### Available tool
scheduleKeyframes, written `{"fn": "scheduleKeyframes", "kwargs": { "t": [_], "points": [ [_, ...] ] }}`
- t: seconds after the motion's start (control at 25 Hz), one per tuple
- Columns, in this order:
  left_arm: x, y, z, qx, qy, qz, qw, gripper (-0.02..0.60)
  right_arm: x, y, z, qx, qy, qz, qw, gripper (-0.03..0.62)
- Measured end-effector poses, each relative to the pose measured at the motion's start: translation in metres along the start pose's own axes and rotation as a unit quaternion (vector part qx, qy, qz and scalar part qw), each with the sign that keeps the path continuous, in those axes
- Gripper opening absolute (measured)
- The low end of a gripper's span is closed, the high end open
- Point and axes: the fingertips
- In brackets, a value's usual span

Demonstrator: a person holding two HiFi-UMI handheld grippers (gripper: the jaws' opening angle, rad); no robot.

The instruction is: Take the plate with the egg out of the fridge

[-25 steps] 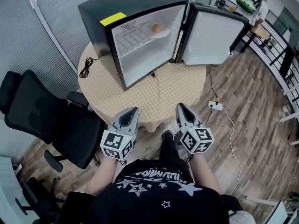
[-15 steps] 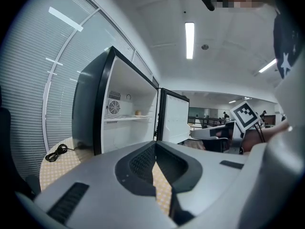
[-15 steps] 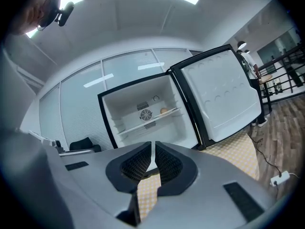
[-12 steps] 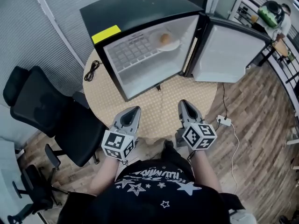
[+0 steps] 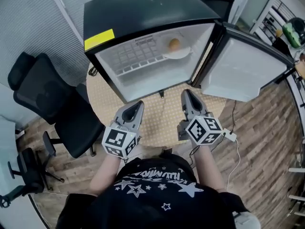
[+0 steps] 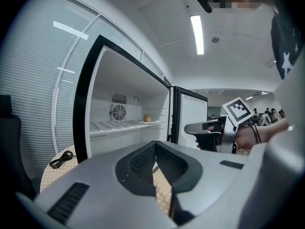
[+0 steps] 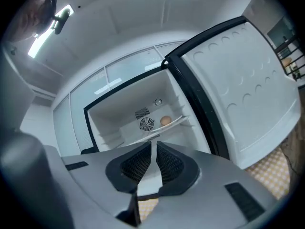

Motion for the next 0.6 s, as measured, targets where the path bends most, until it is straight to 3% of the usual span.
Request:
{"fn": "scheduleKeyframes", "kwargs": {
  "t": [0.12,0.24,0.4,0.6],
  "points": [
    [-0.003,-0.01,0.002,-0.017,0.002,-0.004,0.9999,0.002,-0.013,-0.014,-0.006,-0.027,-0.053,-0.019,0.998,0.04],
    [-0.004,-0.02,0.005,-0.035,0.003,-0.007,0.9994,0.002,-0.025,-0.027,-0.011,-0.054,-0.133,-0.043,0.989,0.041],
    [-0.006,-0.032,0.004,-0.054,0.007,-0.015,0.9984,0.002,-0.032,-0.047,-0.014,-0.08,-0.152,-0.028,0.985,0.047],
    [-0.008,-0.045,0.004,-0.083,0.01,-0.023,0.9962,0.002,-0.039,-0.067,-0.017,-0.117,-0.193,-0.005,0.974,0.112]
  ]
}}
Point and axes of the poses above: the fingertips, and each gripper's own axes: y backward along the fingers, z to its left, x out of its underside, and after that the axes turned 1 degree about z, right-handed
